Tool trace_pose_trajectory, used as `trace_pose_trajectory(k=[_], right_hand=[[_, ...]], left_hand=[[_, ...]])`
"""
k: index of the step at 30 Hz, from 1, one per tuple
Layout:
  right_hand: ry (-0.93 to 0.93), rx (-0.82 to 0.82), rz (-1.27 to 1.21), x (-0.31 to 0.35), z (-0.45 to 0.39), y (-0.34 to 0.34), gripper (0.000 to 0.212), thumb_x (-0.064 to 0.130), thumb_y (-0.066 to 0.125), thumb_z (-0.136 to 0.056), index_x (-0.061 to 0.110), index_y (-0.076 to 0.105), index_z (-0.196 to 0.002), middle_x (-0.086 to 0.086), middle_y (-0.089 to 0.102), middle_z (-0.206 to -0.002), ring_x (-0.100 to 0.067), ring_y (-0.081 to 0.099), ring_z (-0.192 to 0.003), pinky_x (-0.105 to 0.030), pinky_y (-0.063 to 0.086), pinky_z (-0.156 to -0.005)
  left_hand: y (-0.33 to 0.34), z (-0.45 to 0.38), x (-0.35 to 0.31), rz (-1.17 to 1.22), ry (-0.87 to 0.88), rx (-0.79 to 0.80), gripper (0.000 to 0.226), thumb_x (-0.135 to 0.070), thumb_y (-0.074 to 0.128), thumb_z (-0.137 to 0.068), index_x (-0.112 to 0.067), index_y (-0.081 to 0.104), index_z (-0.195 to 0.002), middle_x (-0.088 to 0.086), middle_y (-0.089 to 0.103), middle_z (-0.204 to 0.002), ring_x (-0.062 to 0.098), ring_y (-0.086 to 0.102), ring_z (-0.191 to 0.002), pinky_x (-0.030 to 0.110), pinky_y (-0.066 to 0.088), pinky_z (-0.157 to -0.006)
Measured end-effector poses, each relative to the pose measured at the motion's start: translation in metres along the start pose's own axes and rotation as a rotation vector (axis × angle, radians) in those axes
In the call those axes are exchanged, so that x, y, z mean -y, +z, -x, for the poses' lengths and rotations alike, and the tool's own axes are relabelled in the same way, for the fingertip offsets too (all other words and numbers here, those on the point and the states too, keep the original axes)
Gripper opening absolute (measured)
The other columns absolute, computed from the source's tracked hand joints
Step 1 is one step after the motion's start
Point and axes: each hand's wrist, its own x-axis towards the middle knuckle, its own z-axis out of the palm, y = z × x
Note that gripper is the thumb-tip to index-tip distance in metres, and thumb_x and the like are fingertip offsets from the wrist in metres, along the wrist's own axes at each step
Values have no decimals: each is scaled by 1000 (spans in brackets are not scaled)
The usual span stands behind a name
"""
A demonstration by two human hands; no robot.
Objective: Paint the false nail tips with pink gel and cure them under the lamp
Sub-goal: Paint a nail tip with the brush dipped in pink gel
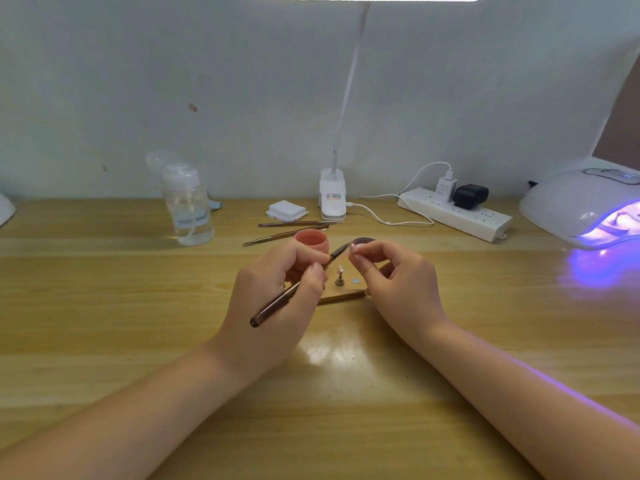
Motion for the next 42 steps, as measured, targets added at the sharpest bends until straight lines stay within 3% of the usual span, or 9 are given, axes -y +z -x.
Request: trace_pose_trajectory(k=[3,7,12,17,22,26,31,39,42], right_hand=[[-19,-8,5,1,1,0,9,26,69,-87,21,72,-94,16,68,-81,-6,59,-62,-32,53,-63],[-16,-3,2,2,1,-1,8,24,69,-87,21,72,-93,15,68,-82,-7,59,-62,-35,53,-64],[4,-9,-31,3,2,-1,7,25,69,-87,22,72,-93,15,69,-81,-10,59,-61,-38,54,-65],[11,-21,-44,3,2,0,5,24,70,-86,22,72,-91,14,70,-83,-8,57,-58,-40,54,-64],[21,-18,-51,3,2,0,6,27,69,-87,23,72,-91,15,70,-83,-6,58,-60,-42,54,-65],[41,-27,-69,3,1,0,4,25,70,-86,23,72,-90,13,70,-84,-6,58,-61,-45,54,-67],[59,-28,-73,5,2,-1,5,28,69,-87,24,72,-90,13,70,-83,-11,61,-62,-43,55,-66],[133,-78,-116,8,2,-4,8,24,72,-84,29,70,-77,12,69,-72,-14,64,-65,-45,56,-65],[164,-31,27,5,1,-8,10,35,69,-83,34,67,-74,22,66,-70,-8,58,-62,-32,50,-61]], left_hand=[[2,1,-1,-18,5,13,16,-15,56,-90,-12,69,-99,-3,71,-96,8,68,-91,25,55,-76],[0,2,0,-28,7,17,13,-18,56,-87,-13,67,-91,-2,69,-83,16,67,-80,31,54,-69],[1,4,-2,7,-24,1,14,-17,55,-90,-19,66,-98,-7,71,-98,6,66,-97,16,50,-77],[0,7,-2,22,-35,24,14,-27,54,-86,-22,65,-91,-5,69,-82,15,66,-83,30,53,-70],[1,6,-2,41,-71,4,13,-21,54,-89,-24,65,-95,-11,70,-92,4,64,-93,16,49,-75],[0,7,-1,41,-50,13,17,-30,52,-85,-21,65,-89,-6,68,-81,16,65,-83,30,53,-71],[1,6,-3,68,-79,-16,14,-21,54,-90,-24,66,-96,-9,71,-97,7,66,-94,16,49,-74],[-3,1,1,229,-267,-241,18,-10,52,-98,-21,64,-95,-16,71,-79,-5,60,-71,4,44,-62],[1,1,1,256,-346,-274,15,-15,52,-98,-24,64,-95,-14,70,-79,-7,59,-70,2,42,-59]])
